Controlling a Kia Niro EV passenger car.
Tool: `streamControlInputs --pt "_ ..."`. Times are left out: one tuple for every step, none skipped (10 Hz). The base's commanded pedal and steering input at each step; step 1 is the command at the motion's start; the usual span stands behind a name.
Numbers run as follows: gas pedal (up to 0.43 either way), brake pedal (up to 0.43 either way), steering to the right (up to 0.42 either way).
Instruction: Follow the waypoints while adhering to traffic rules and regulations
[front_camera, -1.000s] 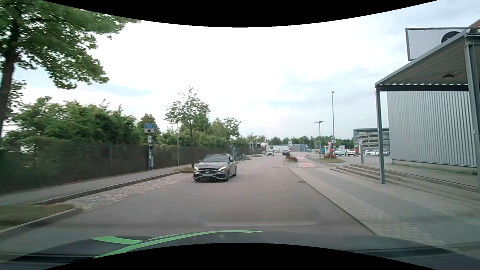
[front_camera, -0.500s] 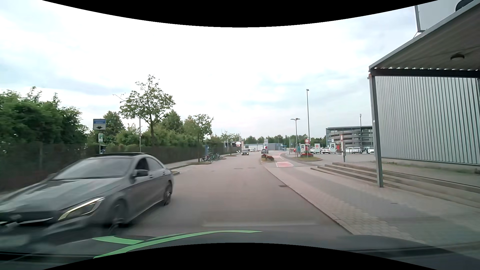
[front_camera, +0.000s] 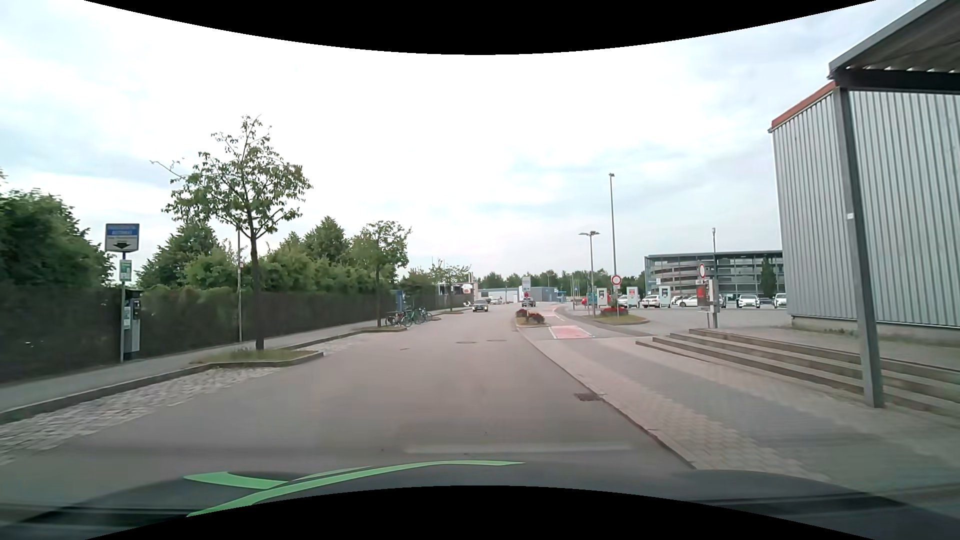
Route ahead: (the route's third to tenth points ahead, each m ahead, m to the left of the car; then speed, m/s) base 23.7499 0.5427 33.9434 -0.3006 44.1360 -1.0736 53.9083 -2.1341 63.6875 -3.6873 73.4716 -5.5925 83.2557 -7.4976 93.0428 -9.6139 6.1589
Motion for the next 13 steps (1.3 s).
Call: streamControlInputs --pt "0.209 0.000 0.005" --pt "0.209 0.000 0.000" --pt "0.209 0.000 -0.004" --pt "0.209 0.000 -0.004" --pt "0.209 0.000 -0.004" --pt "0.209 0.000 -0.003" --pt "0.209 0.000 -0.003" --pt "0.209 0.000 -0.003" --pt "0.209 0.000 -0.002" --pt "0.209 0.000 -0.001" --pt "0.209 0.000 0.000" --pt "0.209 0.000 0.002" --pt "0.209 0.000 0.003"
